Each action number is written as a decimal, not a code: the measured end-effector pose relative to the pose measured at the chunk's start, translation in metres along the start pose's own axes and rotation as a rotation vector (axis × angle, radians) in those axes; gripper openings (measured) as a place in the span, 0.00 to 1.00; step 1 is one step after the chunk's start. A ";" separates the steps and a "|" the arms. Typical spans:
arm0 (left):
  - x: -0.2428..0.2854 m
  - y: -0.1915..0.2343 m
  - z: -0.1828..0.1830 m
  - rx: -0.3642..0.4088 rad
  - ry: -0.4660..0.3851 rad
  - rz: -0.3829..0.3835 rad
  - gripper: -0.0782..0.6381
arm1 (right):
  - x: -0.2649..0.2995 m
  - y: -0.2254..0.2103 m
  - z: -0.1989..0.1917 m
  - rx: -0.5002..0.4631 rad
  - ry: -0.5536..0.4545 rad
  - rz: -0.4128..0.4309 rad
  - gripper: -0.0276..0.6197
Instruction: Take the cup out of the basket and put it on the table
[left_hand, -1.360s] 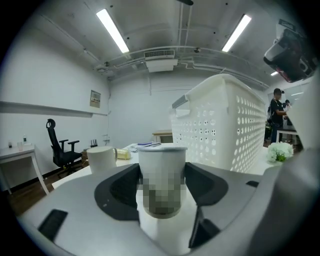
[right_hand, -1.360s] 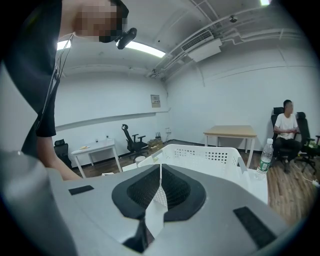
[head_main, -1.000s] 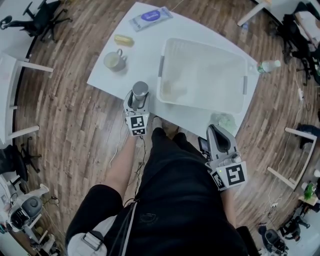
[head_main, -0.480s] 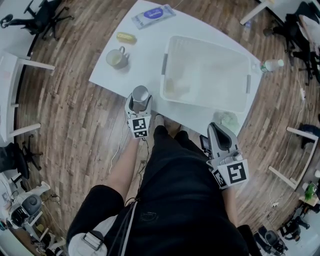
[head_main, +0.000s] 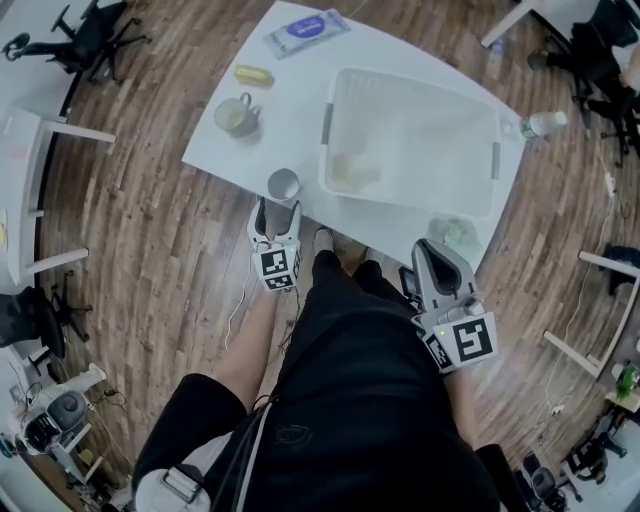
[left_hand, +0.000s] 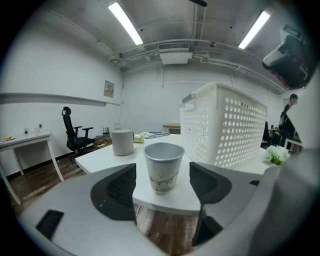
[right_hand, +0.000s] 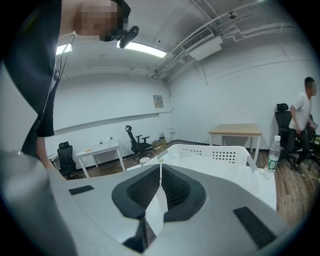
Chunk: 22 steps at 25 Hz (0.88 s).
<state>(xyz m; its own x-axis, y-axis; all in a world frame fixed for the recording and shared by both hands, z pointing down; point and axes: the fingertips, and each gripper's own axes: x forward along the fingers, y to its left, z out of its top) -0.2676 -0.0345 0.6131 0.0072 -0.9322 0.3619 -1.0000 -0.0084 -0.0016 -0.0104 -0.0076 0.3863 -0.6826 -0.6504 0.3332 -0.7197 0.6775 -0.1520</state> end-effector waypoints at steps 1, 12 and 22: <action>-0.007 -0.002 0.006 -0.003 -0.013 -0.003 0.58 | 0.000 0.000 0.000 0.001 -0.005 0.002 0.08; -0.077 -0.052 0.146 -0.032 -0.236 -0.116 0.28 | 0.001 0.006 0.009 0.017 -0.071 0.042 0.08; -0.093 -0.138 0.244 0.046 -0.359 -0.424 0.12 | -0.015 -0.013 0.012 0.039 -0.116 -0.002 0.08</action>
<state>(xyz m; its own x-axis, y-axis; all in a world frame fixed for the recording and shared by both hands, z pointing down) -0.1293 -0.0355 0.3520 0.4181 -0.9084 -0.0009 -0.9080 -0.4179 0.0310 0.0077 -0.0100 0.3724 -0.6898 -0.6886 0.2236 -0.7237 0.6640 -0.1879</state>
